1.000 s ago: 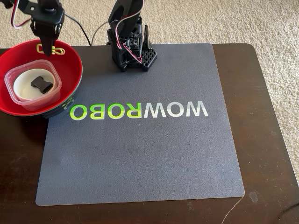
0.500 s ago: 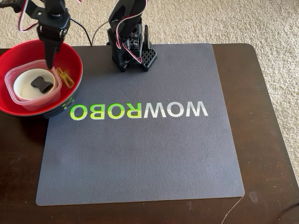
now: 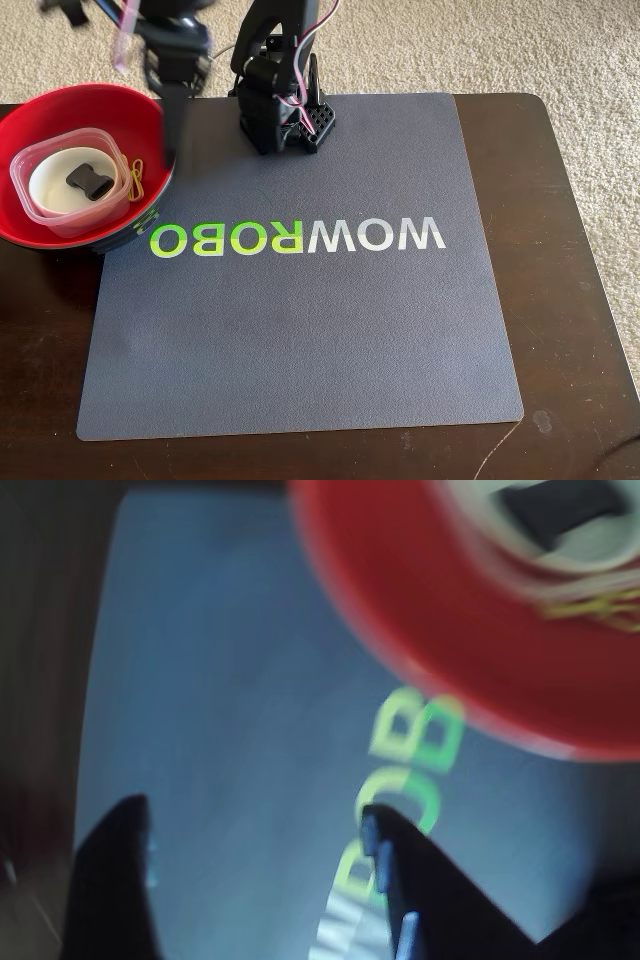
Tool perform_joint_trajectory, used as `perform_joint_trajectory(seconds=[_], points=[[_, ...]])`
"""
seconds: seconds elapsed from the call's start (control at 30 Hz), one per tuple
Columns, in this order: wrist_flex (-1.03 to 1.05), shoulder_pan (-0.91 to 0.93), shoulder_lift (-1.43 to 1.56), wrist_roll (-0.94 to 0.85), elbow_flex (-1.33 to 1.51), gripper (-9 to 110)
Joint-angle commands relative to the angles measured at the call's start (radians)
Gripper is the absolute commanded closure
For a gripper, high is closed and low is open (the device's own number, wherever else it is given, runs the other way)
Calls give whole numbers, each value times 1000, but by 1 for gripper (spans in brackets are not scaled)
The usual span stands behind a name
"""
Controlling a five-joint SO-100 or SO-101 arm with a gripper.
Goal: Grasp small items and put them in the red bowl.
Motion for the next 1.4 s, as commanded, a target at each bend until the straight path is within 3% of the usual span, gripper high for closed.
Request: perform_joint_trajectory(seconds=[0.0, 0.03, 0.3, 0.4, 0.57, 0.73, 0.87, 1.0, 1.37], points=[[-95, -155, -35, -124, 26, 95], [-130, -161, -23, -160, 64, 101], [-270, -365, 453, -348, 494, 101], [-379, -403, 532, -405, 624, 95], [-388, -370, 554, -377, 784, 94], [-407, -350, 831, -336, 962, 94], [-426, -339, 804, -351, 1037, 95], [-391, -267, 1042, -275, 1209, 97], [-641, -183, 1042, -364, 1310, 101]])
